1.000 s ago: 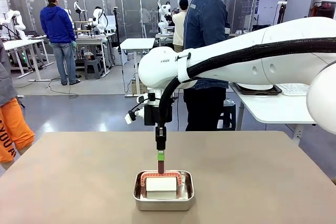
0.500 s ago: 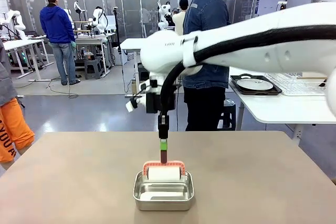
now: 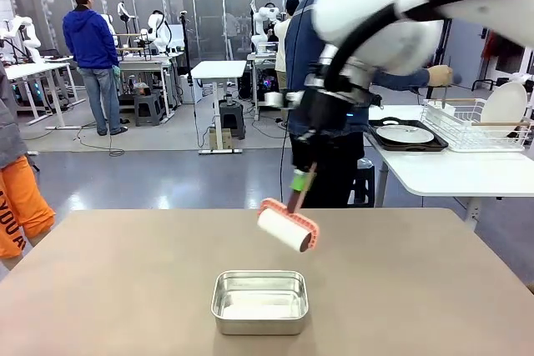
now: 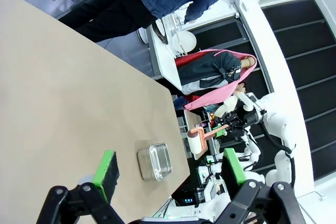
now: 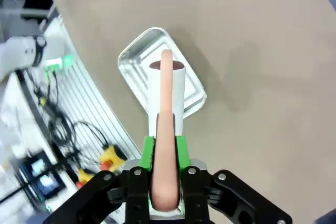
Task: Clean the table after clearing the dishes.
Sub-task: When the right (or left) Handle tray is removed, use the right hand (or left hand) to clean the right (or left) side of the table with the Lint Roller.
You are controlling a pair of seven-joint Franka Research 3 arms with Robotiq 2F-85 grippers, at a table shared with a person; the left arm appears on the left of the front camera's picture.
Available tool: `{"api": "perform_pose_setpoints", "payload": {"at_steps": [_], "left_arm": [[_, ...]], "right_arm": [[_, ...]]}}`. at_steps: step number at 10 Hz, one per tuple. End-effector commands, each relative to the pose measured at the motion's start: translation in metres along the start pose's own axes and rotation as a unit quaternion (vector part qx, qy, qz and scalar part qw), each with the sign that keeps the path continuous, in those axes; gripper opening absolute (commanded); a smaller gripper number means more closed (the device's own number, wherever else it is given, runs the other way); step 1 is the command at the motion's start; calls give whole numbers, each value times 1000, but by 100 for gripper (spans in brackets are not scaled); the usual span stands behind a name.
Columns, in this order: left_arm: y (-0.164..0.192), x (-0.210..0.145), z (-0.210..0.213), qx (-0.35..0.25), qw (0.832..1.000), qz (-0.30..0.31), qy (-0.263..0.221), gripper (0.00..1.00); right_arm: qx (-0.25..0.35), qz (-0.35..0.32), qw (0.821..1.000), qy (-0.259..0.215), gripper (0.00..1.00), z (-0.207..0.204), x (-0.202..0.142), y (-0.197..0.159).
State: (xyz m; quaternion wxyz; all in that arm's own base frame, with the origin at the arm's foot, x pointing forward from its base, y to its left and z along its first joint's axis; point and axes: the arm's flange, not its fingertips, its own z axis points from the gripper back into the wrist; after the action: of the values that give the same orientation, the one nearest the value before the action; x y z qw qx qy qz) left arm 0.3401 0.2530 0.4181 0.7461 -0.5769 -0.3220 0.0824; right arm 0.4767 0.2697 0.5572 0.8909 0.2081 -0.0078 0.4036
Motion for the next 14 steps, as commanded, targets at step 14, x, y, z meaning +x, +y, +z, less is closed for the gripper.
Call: {"api": "perform_pose_setpoints", "payload": {"at_steps": [14], "left_arm": [[-1, -2, 3, -4, 1000, -3, 4, 100]], "right_arm": [[32, -324, 922, -209, 21, -39, -132, -120]]}}
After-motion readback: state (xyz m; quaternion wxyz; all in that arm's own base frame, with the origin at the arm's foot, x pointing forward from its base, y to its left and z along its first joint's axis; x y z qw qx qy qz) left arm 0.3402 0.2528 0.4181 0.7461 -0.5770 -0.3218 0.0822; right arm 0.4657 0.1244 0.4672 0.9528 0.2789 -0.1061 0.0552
